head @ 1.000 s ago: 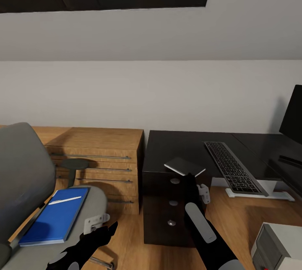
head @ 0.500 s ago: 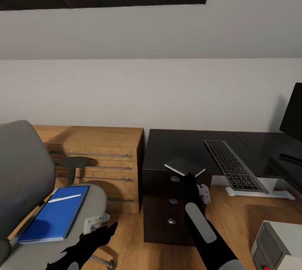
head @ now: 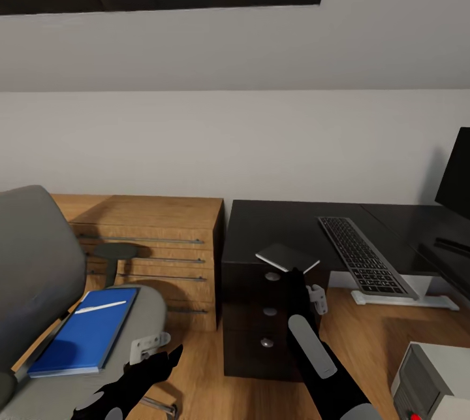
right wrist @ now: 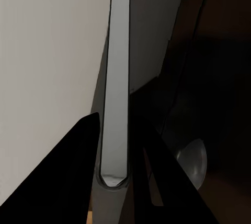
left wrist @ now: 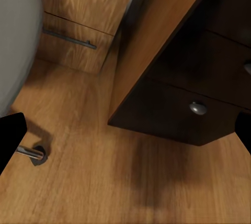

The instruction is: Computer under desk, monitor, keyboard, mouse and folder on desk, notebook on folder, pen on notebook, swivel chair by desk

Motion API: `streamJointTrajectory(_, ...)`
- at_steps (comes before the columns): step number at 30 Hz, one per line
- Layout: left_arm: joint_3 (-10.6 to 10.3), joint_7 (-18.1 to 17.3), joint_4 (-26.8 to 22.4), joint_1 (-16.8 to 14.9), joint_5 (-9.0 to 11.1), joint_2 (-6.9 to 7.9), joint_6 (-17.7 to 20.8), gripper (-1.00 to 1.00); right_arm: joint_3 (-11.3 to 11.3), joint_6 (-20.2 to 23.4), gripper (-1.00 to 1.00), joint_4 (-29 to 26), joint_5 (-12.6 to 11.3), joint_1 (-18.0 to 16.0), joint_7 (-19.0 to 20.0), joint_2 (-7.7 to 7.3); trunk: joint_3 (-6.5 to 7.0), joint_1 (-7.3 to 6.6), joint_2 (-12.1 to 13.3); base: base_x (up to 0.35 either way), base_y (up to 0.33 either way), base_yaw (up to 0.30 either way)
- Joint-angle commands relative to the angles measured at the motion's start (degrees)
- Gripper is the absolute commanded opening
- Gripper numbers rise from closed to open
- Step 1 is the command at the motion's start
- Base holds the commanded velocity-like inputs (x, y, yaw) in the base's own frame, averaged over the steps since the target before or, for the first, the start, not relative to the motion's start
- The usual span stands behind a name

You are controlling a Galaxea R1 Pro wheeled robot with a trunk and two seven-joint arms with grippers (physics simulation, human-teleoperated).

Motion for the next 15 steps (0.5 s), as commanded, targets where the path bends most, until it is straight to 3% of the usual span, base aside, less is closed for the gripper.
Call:
streamJointTrajectory(1,-0.1,0.6,-0.1,0.0,0.6,0.05,0.2,1.0,0.2,-0.6,-1.0,0.2,-2.1,0.0,-0.2,-0.02,-0.24,0.23,-0.4,0.0,0.0,0.0)
streamJointTrajectory(9,-0.1,0.6,-0.1,0.0,0.6,0.03,0.2,1.0,0.2,-0.6,-1.0,0.2,-2.1,0.0,-0.2,-0.02,-1.68,1.98,-3.6,0.0,0.0,0.0)
streamJointTrajectory(15,-0.1,0.6,-0.1,0.0,0.6,0.05,0.2,1.0,0.2,-0.6,-1.0,0.2,-2.1,0.0,-0.2,-0.02,-1.68,1.98,-3.6,0.0,0.0,0.0)
